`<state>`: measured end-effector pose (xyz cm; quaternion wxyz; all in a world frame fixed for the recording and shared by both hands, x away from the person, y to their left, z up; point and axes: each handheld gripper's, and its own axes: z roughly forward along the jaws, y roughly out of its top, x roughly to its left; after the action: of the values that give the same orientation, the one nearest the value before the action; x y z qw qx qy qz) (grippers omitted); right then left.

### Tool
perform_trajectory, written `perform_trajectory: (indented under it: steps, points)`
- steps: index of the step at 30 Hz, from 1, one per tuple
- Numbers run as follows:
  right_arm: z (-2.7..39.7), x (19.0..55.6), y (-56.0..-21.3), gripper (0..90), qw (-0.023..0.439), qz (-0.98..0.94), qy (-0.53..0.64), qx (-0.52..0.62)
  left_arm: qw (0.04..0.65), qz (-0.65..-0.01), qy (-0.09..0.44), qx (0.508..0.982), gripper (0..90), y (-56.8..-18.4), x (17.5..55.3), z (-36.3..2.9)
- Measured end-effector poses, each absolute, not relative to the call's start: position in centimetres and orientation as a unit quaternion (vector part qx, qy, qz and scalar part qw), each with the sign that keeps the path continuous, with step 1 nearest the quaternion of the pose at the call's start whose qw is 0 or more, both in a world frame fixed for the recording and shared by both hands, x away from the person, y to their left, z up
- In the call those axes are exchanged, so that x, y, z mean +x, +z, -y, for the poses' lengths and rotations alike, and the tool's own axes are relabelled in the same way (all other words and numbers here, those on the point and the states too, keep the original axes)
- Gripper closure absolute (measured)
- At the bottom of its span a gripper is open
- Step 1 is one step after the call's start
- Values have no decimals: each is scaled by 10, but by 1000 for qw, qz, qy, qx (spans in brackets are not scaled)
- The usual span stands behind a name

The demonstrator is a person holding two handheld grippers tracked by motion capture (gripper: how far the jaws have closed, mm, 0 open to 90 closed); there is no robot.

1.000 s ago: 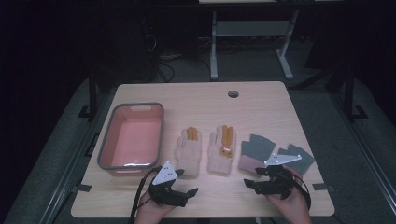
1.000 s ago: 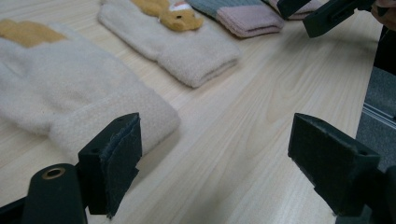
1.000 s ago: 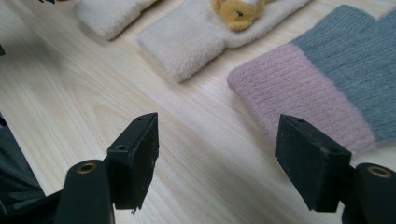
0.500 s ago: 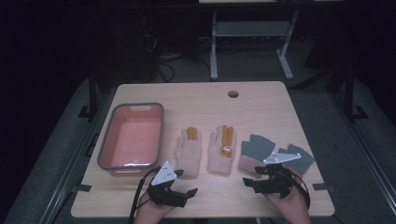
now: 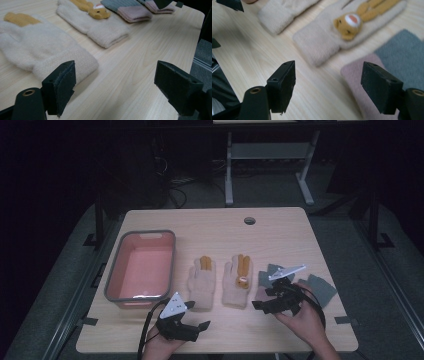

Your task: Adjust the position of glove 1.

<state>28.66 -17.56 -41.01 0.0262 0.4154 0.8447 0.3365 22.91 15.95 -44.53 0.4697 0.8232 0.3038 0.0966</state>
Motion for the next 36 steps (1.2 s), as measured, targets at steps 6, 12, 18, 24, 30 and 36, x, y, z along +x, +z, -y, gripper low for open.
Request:
perform_trajectory:
  steps: [6, 12, 18, 24, 30, 36]
  points:
    - [158, 300, -402, 278, 25, -863, 315, 395, 470, -307, 98, 822, 176, -444, 230, -161]
    - [145, 313, -396, 277, 28, -872, 304, 382, 474, -312, 98, 818, 176, -444, 231, -163]
    - [136, 328, -396, 278, 17, -876, 294, 382, 474, -311, 96, 818, 175, -444, 231, -163]
    - [124, 347, -398, 278, 12, -881, 282, 381, 472, -311, 96, 819, 175, -445, 232, -163]
    - [114, 363, -404, 286, 3, -882, 268, 387, 473, -310, 96, 819, 176, -445, 232, -164]
    - [112, 376, -418, 298, -4, -881, 242, 406, 473, -311, 95, 819, 176, -445, 232, -164]
